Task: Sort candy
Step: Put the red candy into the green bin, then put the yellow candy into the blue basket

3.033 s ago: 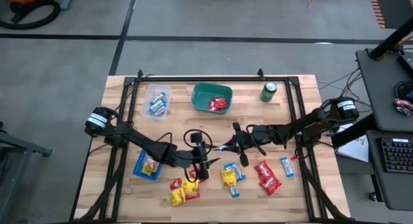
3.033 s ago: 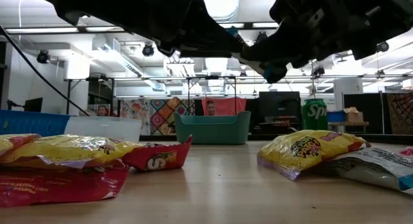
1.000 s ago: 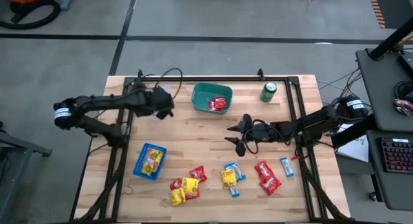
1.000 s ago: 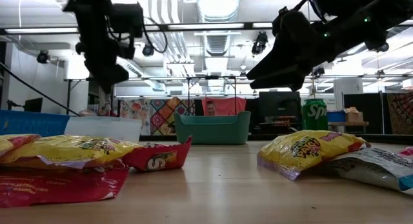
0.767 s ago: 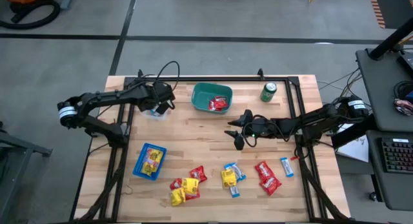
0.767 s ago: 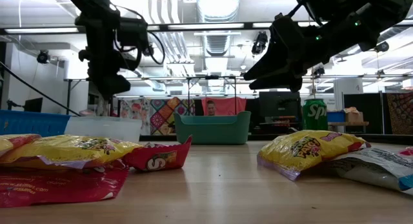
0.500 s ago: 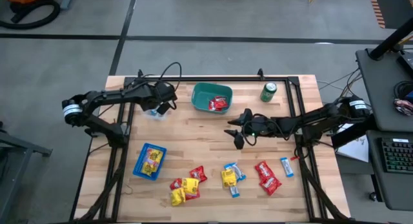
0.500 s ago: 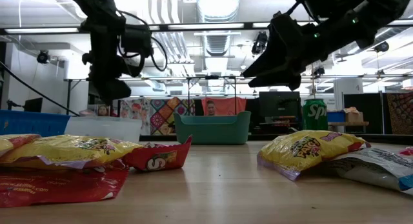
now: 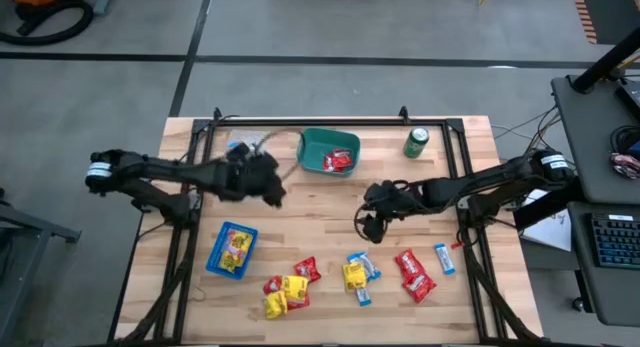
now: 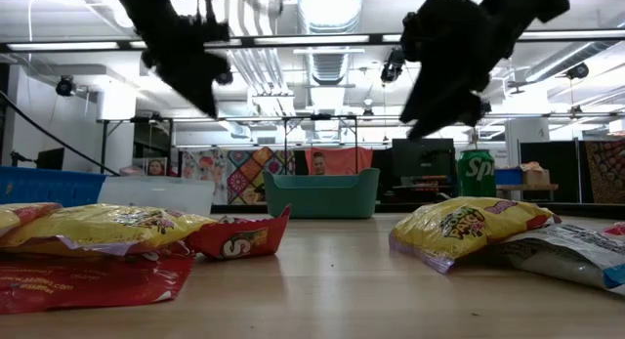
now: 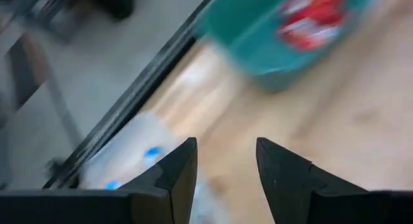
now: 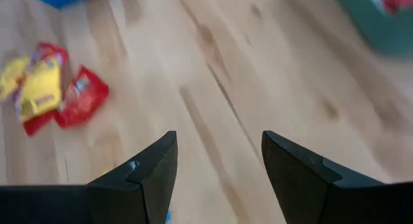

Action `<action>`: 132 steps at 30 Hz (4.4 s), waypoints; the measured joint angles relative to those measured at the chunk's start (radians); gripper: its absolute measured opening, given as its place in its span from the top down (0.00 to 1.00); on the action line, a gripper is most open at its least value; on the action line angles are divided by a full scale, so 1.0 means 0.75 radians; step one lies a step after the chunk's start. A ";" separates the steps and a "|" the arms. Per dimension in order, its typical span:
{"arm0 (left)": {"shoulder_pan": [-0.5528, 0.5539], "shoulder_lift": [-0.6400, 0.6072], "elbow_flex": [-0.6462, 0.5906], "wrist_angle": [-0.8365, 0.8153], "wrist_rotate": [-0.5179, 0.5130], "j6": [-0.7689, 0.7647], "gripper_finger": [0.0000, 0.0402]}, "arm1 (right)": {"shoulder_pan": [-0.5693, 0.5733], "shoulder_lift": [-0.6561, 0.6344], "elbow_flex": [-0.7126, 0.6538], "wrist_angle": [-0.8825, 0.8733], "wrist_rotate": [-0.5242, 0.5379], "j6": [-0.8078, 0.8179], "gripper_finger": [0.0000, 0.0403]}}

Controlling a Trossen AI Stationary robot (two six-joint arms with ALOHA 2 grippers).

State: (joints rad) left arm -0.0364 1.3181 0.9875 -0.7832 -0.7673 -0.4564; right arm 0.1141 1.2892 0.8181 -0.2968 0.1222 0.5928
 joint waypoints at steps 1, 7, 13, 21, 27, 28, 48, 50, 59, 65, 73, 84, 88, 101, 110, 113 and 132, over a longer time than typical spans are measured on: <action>-0.055 0.001 0.000 0.046 0.000 0.004 0.65 | 0.012 0.000 0.019 -0.065 0.000 0.040 0.47; -0.282 0.002 0.000 0.286 -0.017 0.063 0.66 | 0.094 0.001 0.116 -0.492 0.000 0.277 0.47; -0.364 0.009 0.000 0.418 -0.025 0.130 0.66 | 0.198 0.001 0.140 -0.718 -0.065 0.496 0.47; -0.367 0.009 0.000 0.453 -0.026 0.133 0.66 | 0.349 0.041 0.123 -0.725 -0.249 0.779 0.47; -0.367 0.009 0.000 0.471 -0.026 0.133 0.66 | 0.445 0.148 0.122 -0.728 -0.371 0.928 0.47; -0.367 0.009 0.000 0.472 -0.026 0.133 0.66 | 0.456 0.169 0.122 -0.728 -0.379 0.936 0.47; -0.367 0.009 -0.002 0.476 -0.026 0.133 0.66 | 0.467 0.413 0.120 -0.709 -0.239 0.831 0.70; -0.367 0.009 -0.002 0.476 -0.026 0.133 0.66 | 0.464 0.411 0.120 -0.703 -0.226 0.822 0.78; -0.367 0.009 -0.003 0.481 -0.026 0.130 0.66 | 0.450 0.364 0.118 -0.704 -0.165 0.735 0.97; -0.367 0.018 -0.003 0.484 -0.026 0.113 0.66 | 0.425 0.248 0.118 -0.710 -0.086 0.674 0.97; -0.367 0.112 -0.004 0.509 -0.021 0.108 0.66 | 0.283 0.018 0.118 -0.602 0.359 0.377 0.97; -0.392 0.158 -0.004 0.497 0.000 0.061 0.66 | -0.114 0.009 0.056 0.367 0.379 -0.583 0.97; -0.426 0.158 -0.004 0.488 0.001 0.034 0.66 | -0.283 0.115 0.051 0.640 0.237 -0.722 0.97; -0.542 0.158 -0.004 0.453 0.002 -0.018 0.66 | -0.613 0.470 0.057 1.125 0.105 -0.723 0.97; -0.542 0.158 -0.004 0.451 0.002 -0.033 0.66 | -0.631 0.511 0.057 1.141 0.066 -0.721 0.95; -0.542 0.158 -0.004 0.451 0.002 -0.033 0.66 | -0.631 0.511 0.058 1.142 0.066 -0.721 0.88; -0.542 0.158 -0.004 0.453 0.000 -0.057 0.66 | -0.629 0.450 0.058 1.127 0.069 -0.686 0.44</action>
State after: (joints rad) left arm -0.4427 1.4365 0.9848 -0.4431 -0.7670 -0.4993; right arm -0.3580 1.6265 0.8616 0.5488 0.1740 0.0784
